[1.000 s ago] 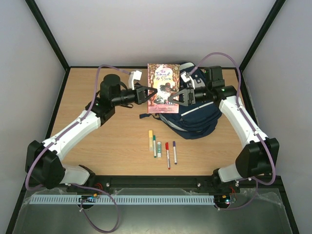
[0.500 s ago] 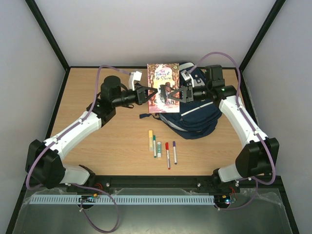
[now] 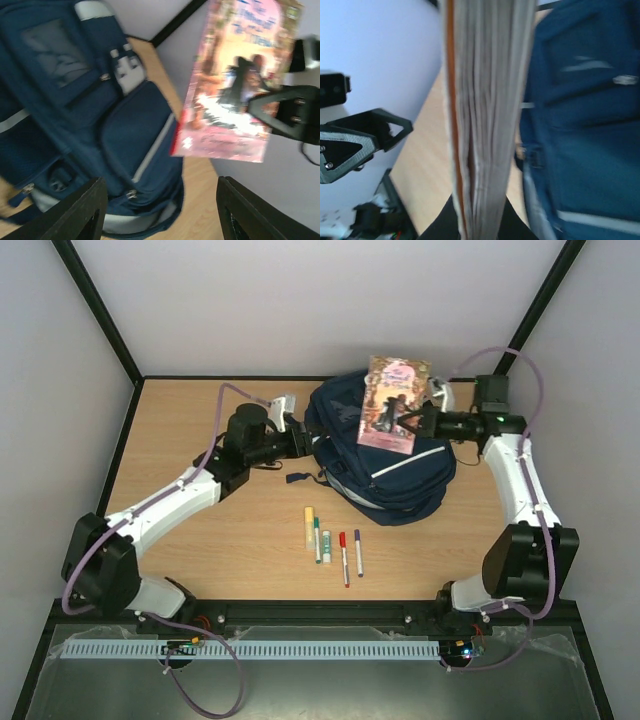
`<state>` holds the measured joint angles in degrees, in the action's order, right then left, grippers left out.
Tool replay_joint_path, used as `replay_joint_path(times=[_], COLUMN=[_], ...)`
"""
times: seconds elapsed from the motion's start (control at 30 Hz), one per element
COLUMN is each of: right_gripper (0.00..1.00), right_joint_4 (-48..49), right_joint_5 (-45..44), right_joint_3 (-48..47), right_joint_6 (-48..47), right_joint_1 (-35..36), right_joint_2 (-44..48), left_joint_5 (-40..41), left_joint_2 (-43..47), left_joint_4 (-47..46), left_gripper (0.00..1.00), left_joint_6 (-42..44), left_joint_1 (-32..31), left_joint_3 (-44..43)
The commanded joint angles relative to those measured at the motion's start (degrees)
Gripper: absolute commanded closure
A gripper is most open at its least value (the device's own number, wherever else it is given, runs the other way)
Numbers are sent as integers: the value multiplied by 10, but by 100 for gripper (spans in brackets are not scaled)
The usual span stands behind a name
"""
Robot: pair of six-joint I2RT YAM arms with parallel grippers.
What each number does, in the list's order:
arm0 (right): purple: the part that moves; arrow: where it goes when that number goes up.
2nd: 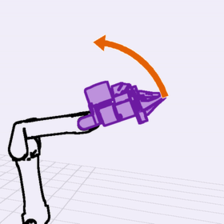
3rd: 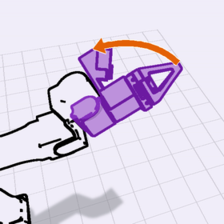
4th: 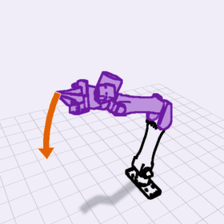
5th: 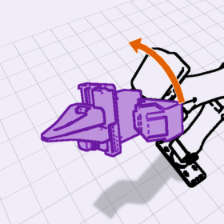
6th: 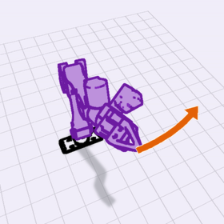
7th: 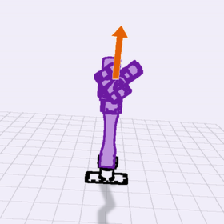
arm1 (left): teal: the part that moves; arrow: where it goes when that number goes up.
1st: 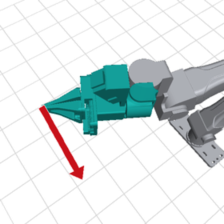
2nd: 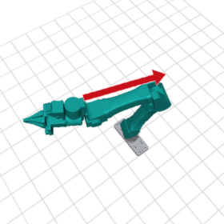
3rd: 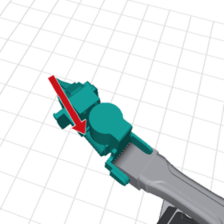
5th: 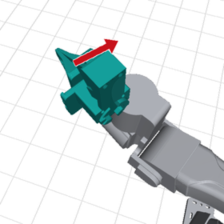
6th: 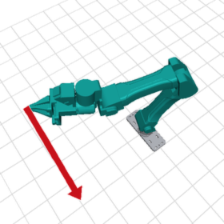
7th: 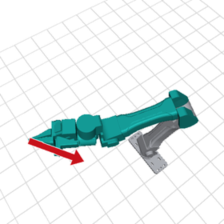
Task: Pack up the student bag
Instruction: Place the book in the student bag.
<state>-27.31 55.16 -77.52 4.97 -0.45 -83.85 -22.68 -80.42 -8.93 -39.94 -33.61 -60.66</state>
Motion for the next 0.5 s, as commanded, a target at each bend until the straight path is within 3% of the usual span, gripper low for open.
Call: replay_joint_path(times=[0.0, 0.17, 0.33, 0.47], right_gripper=[99, 99, 99, 99], right_joint_4=[-63, -24, 30, 47], right_joint_5=[-37, -80, -95, -118], right_joint_3=[35, 133, 235, 253], right_joint_6=[-70, -101, -113, -121], right_joint_1=[-88, -142, -147, -147], right_joint_2=[39, 105, 170, 194], left_joint_5=[85, 140, 64, 67], left_joint_2=[-50, -152, -248, -269], left_joint_4=[58, 105, 63, 45], left_gripper=[38, 37, 51, 55], left_joint_6=[-41, -69, -86, -70], left_joint_1=[-6, -7, -17, -61], left_joint_3=[4, -27, -60, -75])
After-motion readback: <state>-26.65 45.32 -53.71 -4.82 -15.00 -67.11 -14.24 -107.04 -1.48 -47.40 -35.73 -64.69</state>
